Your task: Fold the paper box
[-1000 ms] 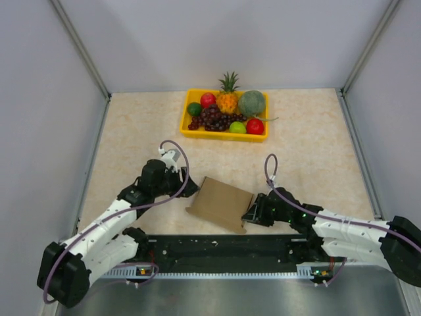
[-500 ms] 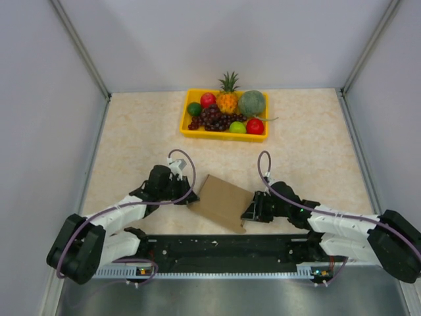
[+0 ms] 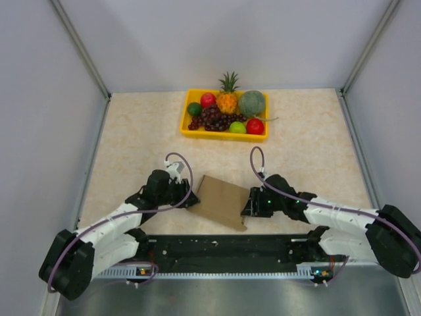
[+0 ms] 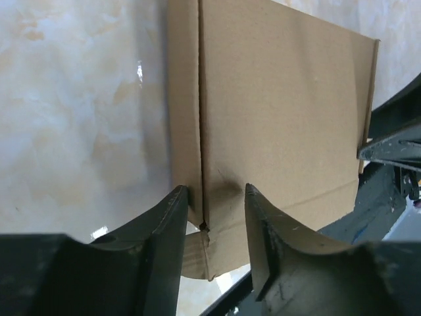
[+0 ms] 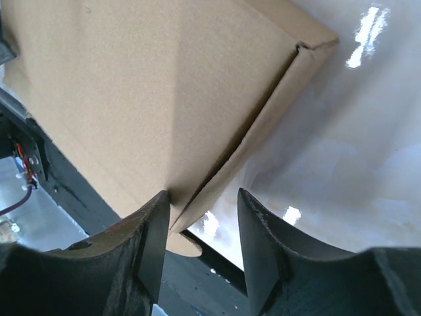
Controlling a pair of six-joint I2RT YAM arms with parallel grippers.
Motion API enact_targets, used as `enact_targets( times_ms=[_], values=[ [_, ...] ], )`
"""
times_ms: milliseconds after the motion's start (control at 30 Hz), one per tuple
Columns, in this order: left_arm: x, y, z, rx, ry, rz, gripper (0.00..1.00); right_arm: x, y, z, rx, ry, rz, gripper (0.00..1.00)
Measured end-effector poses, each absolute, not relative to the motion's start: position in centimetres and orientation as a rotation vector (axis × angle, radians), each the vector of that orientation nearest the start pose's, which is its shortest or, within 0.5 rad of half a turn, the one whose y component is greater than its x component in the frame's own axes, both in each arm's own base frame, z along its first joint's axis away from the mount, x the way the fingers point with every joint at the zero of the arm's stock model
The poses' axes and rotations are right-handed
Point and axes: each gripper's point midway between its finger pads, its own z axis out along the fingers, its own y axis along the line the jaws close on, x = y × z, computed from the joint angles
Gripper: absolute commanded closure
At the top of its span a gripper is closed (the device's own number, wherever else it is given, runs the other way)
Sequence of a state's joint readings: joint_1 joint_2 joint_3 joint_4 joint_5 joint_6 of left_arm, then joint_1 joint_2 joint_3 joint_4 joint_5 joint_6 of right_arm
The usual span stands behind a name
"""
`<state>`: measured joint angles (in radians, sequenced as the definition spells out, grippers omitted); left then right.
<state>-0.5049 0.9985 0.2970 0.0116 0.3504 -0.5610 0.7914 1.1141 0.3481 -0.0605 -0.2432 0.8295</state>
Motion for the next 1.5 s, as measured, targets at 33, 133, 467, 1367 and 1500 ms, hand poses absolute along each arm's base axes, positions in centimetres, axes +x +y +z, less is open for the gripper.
enact_targets(
  times_ms=[33, 133, 467, 1367, 1500],
  values=[
    [18.4, -19.6, 5.1, 0.135, 2.395, -0.937, 0.50, 13.3, 23.6, 3.1, -0.078, 2.629, 0.959, 0.51],
    [18.0, -19.4, 5.9, 0.136, 2.401, -0.934, 0.46, 13.4, 23.2, 3.6, -0.079, 2.611, 0.952, 0.47],
    [18.4, -19.3, 4.9, 0.085, 2.476, -0.914, 0.55, 13.7, 23.4, 3.5, -0.081, 2.601, 0.952, 0.51],
    [16.3, -19.4, 6.1, 0.046, 2.365, -1.078, 0.65, 16.7, 23.9, 3.5, -0.125, 2.596, 0.947, 0.53],
    [13.9, -19.2, 3.6, -0.006, 2.462, -1.128, 0.58, 18.3, 24.7, 3.2, -0.158, 2.616, 0.925, 0.53]
  ],
)
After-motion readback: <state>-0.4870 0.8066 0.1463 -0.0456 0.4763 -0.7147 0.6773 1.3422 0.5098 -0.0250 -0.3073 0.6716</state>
